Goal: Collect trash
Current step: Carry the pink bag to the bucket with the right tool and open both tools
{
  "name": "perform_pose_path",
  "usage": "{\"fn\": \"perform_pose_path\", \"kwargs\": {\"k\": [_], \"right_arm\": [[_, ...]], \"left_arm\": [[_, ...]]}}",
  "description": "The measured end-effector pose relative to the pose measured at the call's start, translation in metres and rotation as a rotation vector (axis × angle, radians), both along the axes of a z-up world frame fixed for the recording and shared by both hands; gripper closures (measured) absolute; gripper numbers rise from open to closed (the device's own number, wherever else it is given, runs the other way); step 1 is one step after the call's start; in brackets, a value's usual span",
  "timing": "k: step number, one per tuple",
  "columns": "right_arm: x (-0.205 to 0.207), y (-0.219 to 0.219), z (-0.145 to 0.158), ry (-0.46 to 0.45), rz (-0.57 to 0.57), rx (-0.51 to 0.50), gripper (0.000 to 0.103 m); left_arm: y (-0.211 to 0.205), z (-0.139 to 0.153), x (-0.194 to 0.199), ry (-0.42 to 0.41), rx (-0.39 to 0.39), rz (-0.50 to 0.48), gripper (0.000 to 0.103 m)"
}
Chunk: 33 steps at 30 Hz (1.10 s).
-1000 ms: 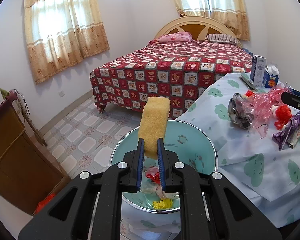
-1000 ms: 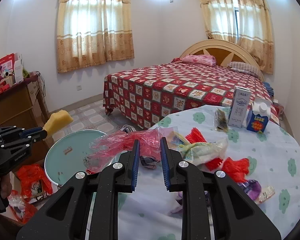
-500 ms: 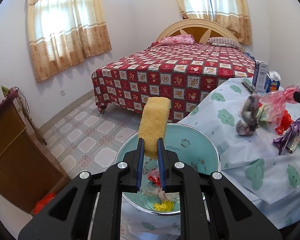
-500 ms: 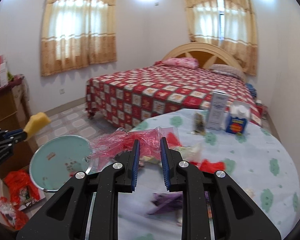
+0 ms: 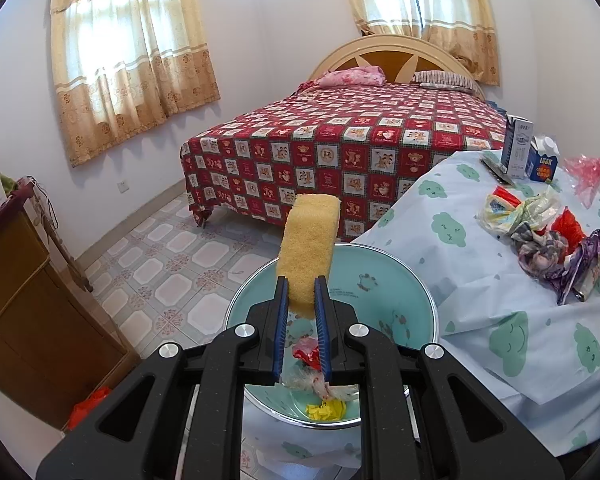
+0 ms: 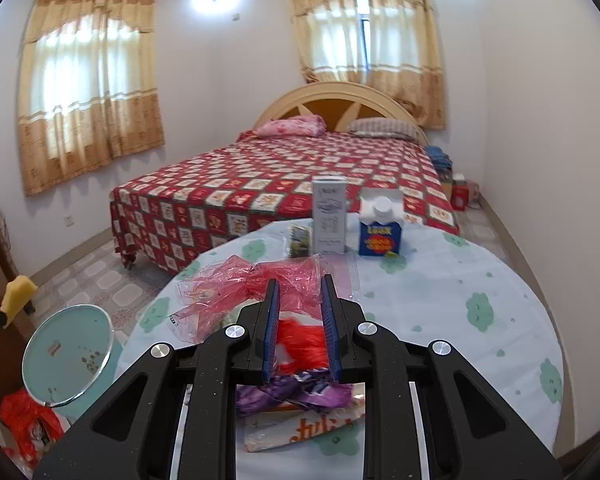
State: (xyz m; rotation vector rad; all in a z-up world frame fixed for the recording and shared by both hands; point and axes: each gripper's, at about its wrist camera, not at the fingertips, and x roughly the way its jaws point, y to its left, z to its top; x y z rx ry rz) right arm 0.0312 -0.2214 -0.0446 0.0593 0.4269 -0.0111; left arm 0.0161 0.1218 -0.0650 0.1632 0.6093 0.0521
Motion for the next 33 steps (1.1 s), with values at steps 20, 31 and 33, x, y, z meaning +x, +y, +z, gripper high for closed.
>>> {"fn": "perform_pose_path", "kwargs": {"k": [20,31,33], "right_arm": [[0.043,0.139,-0.008,-0.013,0.303,-0.062,0.082],[0.051,0.174,-0.017,0.002,0.366,-0.079,0.082],[0.052,0.178,-0.018,0.003,0.376,-0.084,0.082]], "left_arm": [[0.038,-0.005,0.004,-0.020,0.034,0.109,0.089],[0.053,-0.011,0.006,-0.006,0.033,0.144,0.089],[0.053,-0.011,0.006,-0.004,0.034,0.144,0.089]]}}
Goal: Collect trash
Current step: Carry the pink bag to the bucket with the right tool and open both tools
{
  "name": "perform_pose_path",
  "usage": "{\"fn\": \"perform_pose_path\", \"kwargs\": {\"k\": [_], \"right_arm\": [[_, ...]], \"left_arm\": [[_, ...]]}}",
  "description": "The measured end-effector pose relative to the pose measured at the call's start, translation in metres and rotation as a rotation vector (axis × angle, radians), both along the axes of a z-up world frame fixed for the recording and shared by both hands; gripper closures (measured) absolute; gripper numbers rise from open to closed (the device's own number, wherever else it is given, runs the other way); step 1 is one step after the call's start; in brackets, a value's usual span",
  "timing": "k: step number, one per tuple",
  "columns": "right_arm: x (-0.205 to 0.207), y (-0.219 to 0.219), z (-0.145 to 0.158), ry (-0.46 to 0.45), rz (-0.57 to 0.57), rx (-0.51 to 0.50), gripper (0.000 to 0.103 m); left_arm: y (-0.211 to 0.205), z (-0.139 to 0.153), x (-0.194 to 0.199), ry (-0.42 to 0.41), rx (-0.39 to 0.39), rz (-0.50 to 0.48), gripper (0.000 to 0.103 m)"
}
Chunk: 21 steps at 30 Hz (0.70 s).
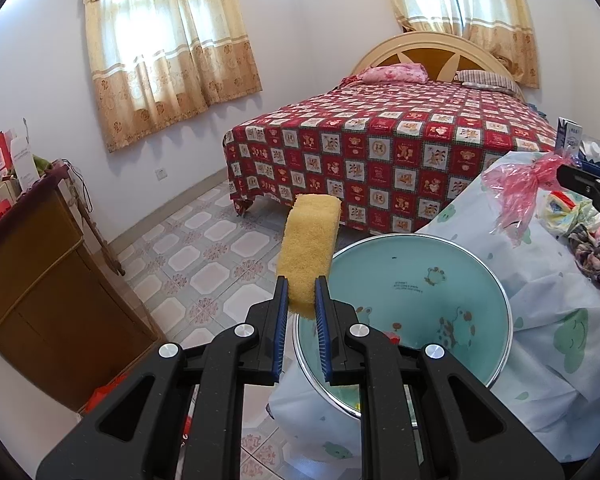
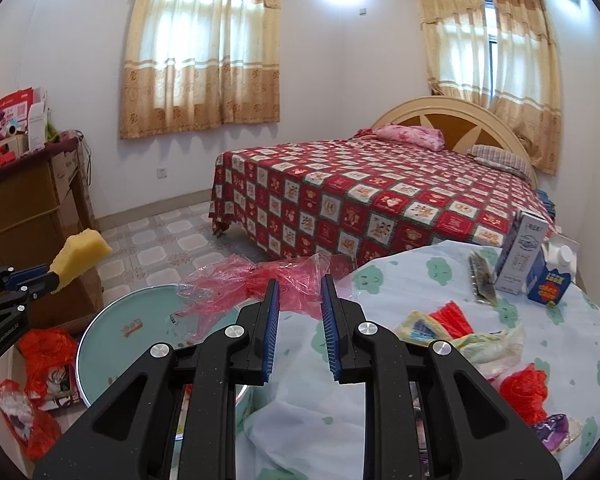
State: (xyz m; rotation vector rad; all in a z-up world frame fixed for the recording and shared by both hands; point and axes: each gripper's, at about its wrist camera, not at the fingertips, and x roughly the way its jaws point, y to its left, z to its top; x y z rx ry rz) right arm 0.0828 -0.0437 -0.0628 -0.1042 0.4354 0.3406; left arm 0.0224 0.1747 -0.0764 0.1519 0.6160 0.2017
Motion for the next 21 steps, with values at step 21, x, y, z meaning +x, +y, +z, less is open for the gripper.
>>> {"fn": "perform_pose_path", "kwargs": {"k": [21], "right_arm": [[-0.001,0.019,-0.011,0.011,0.053,-0.028,0.082]], "left_arm": [[-0.001,-0.002,0.002,0.004,-0.006,0.001,0.089]]}}
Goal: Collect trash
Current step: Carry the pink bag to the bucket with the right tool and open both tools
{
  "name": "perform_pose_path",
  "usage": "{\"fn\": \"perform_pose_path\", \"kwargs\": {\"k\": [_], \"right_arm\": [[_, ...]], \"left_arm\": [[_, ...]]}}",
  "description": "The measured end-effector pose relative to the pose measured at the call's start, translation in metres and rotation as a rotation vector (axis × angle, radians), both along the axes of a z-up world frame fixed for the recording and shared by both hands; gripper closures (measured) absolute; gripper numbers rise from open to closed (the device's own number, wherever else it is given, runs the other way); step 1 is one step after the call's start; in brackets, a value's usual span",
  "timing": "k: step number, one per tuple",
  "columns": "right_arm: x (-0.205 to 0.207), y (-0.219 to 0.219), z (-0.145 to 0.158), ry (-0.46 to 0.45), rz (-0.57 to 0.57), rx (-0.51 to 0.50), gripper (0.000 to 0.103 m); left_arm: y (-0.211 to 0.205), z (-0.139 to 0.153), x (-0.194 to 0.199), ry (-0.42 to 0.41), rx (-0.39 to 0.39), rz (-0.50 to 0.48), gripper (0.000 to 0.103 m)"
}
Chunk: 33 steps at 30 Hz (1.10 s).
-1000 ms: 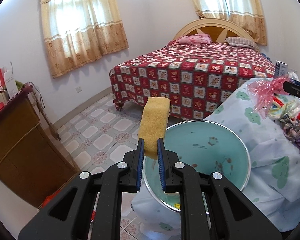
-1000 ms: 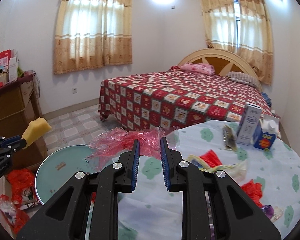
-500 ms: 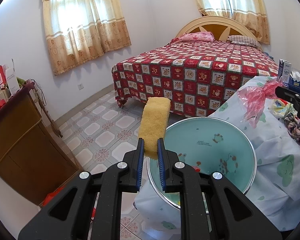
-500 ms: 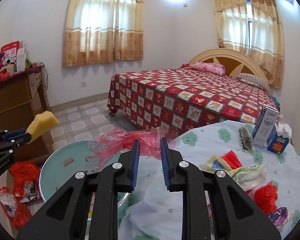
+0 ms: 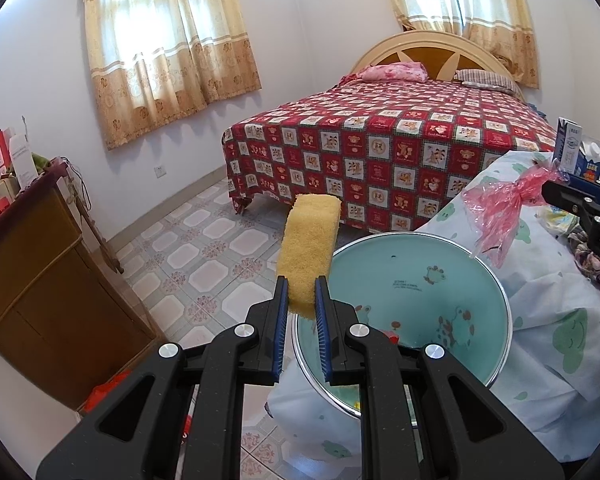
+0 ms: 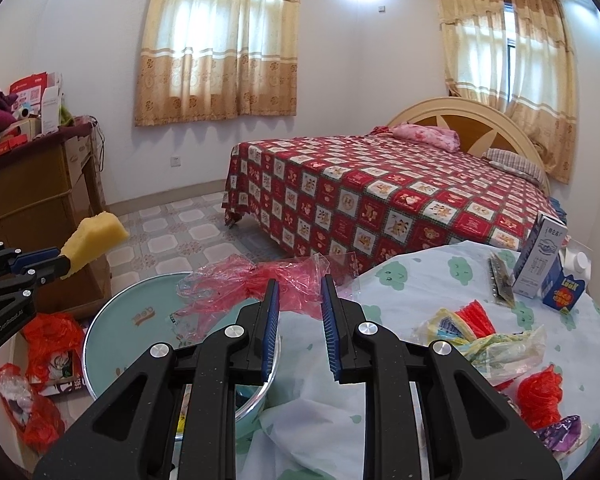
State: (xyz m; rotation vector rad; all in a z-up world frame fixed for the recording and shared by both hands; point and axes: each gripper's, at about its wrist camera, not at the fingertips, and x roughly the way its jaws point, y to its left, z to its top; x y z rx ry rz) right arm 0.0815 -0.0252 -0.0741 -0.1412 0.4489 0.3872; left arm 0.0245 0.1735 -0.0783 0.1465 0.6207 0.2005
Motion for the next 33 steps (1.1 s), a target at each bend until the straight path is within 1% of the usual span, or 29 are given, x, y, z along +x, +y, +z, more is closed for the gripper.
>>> {"fn": "perform_pose_path", "kwargs": {"k": [11,21,22,24,25,26,28,30,31,33], "right_arm": [[-0.002,0.005,-0.002,0.000,0.020,-0.009,0.081],[-0.004,0.009,-0.006,0.007,0.036,-0.013,0.081],[-0.004,0.009,-0.006,0.011,0.041,-0.013,0.080],[-0.004,0.010,-0.008,0.021,0.055,-0.011,0.074],[-0.004,0.010,-0.009,0.019,0.054,-0.011,0.067],[-0.004,0.011,-0.010,0.023,0.053,-0.012,0.064],[-0.003,0.011,-0.012,0.033,0.052,-0.014,0.064],[-0.004,0.008,-0.013,0.034,0.041,-0.013,0.061],[-0.004,0.007,-0.013,0.033,0.037,-0.012,0.058],[-0.004,0.003,-0.012,0.033,0.024,-0.008,0.056]], "left_arm": [[-0.001,-0.003,0.000,0.004,0.000,-0.008,0.089],[-0.005,-0.004,-0.001,0.013,-0.014,-0.042,0.088],[-0.007,-0.004,-0.002,0.015,-0.017,-0.051,0.086],[-0.009,-0.004,-0.003,0.014,-0.019,-0.058,0.085],[-0.010,-0.006,-0.003,0.022,-0.023,-0.069,0.078],[-0.011,-0.007,-0.003,0.030,-0.029,-0.077,0.072],[-0.015,-0.010,-0.003,0.036,-0.026,-0.083,0.069],[-0.017,-0.011,-0.004,0.038,-0.026,-0.092,0.062],[-0.018,-0.011,-0.004,0.037,-0.024,-0.092,0.055],[-0.021,-0.012,-0.005,0.035,-0.015,-0.095,0.053]]}}
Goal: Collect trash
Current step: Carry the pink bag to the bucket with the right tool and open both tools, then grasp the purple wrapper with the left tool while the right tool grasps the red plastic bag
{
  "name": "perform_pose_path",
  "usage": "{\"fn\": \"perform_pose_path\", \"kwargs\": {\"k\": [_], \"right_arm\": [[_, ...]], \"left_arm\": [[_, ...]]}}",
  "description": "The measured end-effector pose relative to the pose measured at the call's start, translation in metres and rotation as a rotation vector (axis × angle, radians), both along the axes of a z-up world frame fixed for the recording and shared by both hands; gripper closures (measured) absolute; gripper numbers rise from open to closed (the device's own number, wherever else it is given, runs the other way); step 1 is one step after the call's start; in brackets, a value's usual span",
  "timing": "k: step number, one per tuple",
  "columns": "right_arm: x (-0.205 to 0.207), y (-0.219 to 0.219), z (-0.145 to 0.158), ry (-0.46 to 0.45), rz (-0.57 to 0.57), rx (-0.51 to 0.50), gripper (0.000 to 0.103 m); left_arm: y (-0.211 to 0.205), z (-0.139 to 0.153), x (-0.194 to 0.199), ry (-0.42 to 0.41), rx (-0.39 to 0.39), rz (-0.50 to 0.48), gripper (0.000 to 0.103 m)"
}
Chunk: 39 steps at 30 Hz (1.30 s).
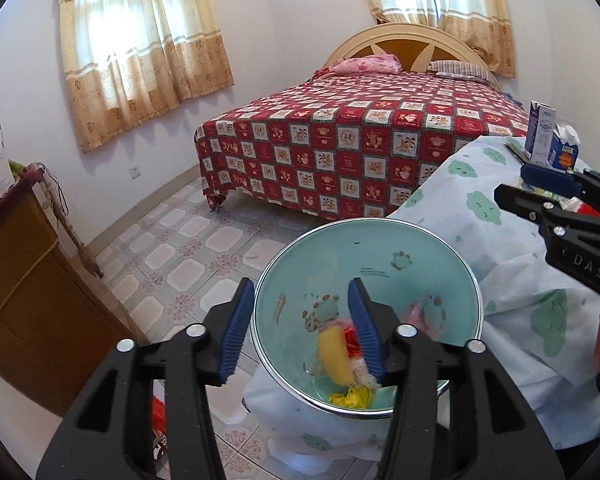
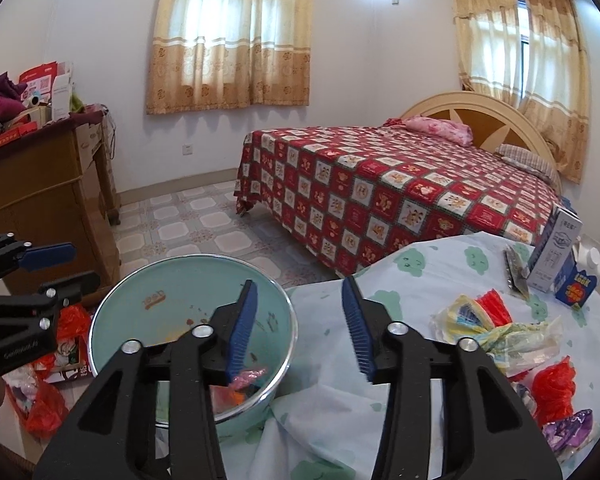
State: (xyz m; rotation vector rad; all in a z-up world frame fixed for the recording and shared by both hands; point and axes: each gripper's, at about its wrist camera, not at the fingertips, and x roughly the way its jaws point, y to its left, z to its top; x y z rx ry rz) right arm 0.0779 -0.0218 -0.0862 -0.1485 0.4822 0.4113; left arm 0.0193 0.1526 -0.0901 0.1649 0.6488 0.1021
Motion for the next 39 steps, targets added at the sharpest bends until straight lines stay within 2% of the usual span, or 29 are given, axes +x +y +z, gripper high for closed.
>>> {"fn": "perform_pose_path", "kwargs": {"k": [4,7,13,16,21,25,30,33,37,39], "right_arm": [[-0.005,-0.014,0.002,-0.009,-0.044,-0.025,0.055],[-0.014,-0.041,0.004,-0.014,-0.103,-0.041,0.051],[-0.039,-0.133,0.005,0.000,-0.283,-0.029,0.043],[-0.055,-0.186,0.001,0.015,-0.396,-0.015,0.042],[-0.078,-0.255,-0.011,0.052,-0.539,0.018,0.040],[-0.096,-0.295,-0.023,0.081,-0.612,0.057,0.038],[-0.113,-0.322,-0.033,0.094,-0.654,0.080,0.035],[-0.119,-0.333,-0.038,0.092,-0.671,0.104,0.030],[-0.120,-0.340,-0.044,0.101,-0.672,0.141,0.029],[-0.119,-0.341,-0.047,0.109,-0.663,0.153,0.028]], "left_arm": [[-0.007,-0.004,-0.001,0.012,0.008,-0.008,0.053],[-0.013,-0.009,-0.001,0.025,0.016,-0.024,0.052],[-0.041,-0.016,-0.002,0.056,0.029,-0.082,0.051],[-0.060,-0.015,-0.004,0.058,0.028,-0.123,0.051],[-0.112,-0.009,-0.006,0.042,0.033,-0.214,0.050],[-0.157,-0.007,-0.003,0.030,0.020,-0.282,0.050],[-0.225,-0.010,-0.001,0.034,0.005,-0.386,0.050],[-0.257,-0.016,0.004,0.043,-0.004,-0.440,0.050],[-0.288,-0.032,0.013,0.096,0.020,-0.489,0.050],[-0.294,-0.037,0.017,0.114,0.029,-0.496,0.070]]}}
